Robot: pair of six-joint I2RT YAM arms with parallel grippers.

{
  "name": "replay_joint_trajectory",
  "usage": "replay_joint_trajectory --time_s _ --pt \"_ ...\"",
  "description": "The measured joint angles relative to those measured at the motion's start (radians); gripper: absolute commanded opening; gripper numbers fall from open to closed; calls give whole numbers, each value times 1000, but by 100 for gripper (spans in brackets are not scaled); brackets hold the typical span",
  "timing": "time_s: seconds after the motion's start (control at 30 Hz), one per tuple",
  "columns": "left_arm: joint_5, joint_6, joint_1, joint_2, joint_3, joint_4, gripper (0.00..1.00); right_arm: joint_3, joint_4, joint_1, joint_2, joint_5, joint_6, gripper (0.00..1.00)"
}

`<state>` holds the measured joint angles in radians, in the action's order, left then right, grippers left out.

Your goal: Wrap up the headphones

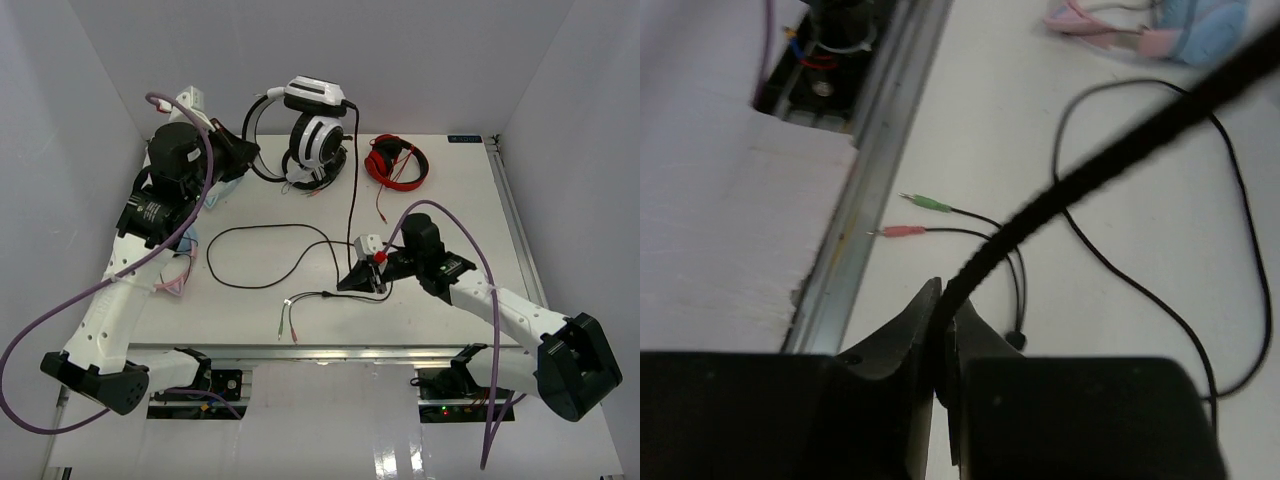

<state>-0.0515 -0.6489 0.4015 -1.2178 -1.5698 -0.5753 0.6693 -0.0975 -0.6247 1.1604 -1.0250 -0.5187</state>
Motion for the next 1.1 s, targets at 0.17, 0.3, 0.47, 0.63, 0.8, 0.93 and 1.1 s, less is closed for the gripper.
replay_joint_trajectory --time_s 0.17,0.3,0.47,0.63,0.8,0.93,1.1 --pt "-117 29 -14 5 107 66 0 80 148 1 -33 390 -72 8" --pt "-188 135 -35 -5 244 109 0 152 239 13 -129 757 -203 8" --pt "-199 275 -40 -34 441 113 0 299 337 51 -194 1025 -324 8" --pt "-128 370 -37 -101 516 91 0 481 401 53 -129 1056 -372 8" --pt "-79 410 10 -126 516 108 0 616 501 49 -33 877 -366 8" --pt "-40 418 62 -142 513 119 0 629 541 38 2 793 -345 8" --pt "12 443 133 -153 506 136 0 629 508 37 44 837 -286 8"
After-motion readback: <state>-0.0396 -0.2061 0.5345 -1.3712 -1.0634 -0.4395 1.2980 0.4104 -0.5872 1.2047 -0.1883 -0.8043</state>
